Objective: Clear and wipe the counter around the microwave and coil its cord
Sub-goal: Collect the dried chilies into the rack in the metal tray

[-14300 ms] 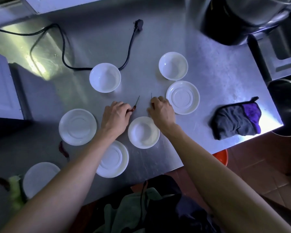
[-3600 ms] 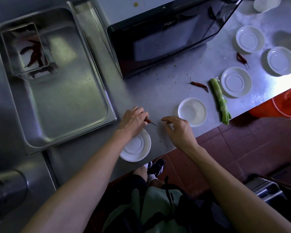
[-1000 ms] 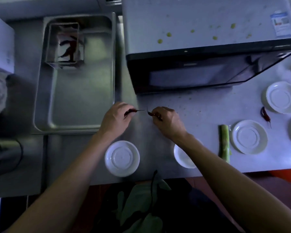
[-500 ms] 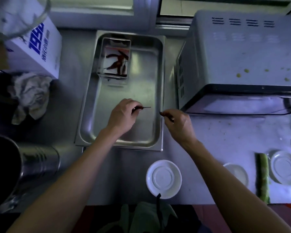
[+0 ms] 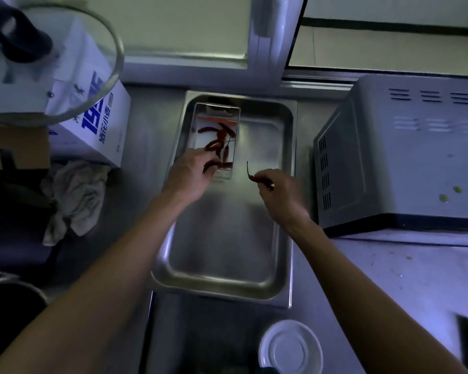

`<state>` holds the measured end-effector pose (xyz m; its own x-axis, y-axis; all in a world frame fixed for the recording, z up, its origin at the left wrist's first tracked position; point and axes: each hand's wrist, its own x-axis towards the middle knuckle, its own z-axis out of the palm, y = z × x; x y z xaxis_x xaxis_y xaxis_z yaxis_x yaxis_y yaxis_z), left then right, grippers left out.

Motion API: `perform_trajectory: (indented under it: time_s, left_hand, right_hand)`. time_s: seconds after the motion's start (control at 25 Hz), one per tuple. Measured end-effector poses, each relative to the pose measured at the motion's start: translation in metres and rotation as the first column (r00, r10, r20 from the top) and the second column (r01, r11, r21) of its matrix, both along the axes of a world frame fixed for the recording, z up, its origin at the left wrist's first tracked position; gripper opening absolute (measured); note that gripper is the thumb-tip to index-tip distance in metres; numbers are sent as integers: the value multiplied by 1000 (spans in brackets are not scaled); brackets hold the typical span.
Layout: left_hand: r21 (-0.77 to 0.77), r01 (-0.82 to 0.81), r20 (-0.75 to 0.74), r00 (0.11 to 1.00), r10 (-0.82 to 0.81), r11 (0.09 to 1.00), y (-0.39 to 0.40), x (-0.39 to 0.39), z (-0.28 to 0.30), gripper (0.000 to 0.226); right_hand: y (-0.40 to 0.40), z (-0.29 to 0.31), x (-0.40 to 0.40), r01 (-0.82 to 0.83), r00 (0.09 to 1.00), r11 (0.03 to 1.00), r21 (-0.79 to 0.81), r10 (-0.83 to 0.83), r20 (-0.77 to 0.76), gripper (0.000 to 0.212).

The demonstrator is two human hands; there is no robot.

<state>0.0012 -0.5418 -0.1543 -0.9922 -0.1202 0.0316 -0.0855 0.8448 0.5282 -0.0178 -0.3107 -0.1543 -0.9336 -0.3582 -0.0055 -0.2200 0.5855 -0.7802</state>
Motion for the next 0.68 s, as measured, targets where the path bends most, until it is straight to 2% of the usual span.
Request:
perform_trajectory:
  time_s: [0.2,0.4,0.68]
  left_hand:
    - [-81,46,-6,999,-47,996,-22,-45,-21,20]
    - [-148,132,46,991,-127,980,-29,-66,-40,23]
    - [-143,133,-59,988,-142,981,-42,-62,-58,18]
  right_hand:
    - [-24,-17,-47,17,1000,1000,-10,-17,-10,22]
    - [-44,-39,-76,127,992,989,-73,-125,32,21]
    - [-77,-52,-72,64,998,997,-43,-64,3,20]
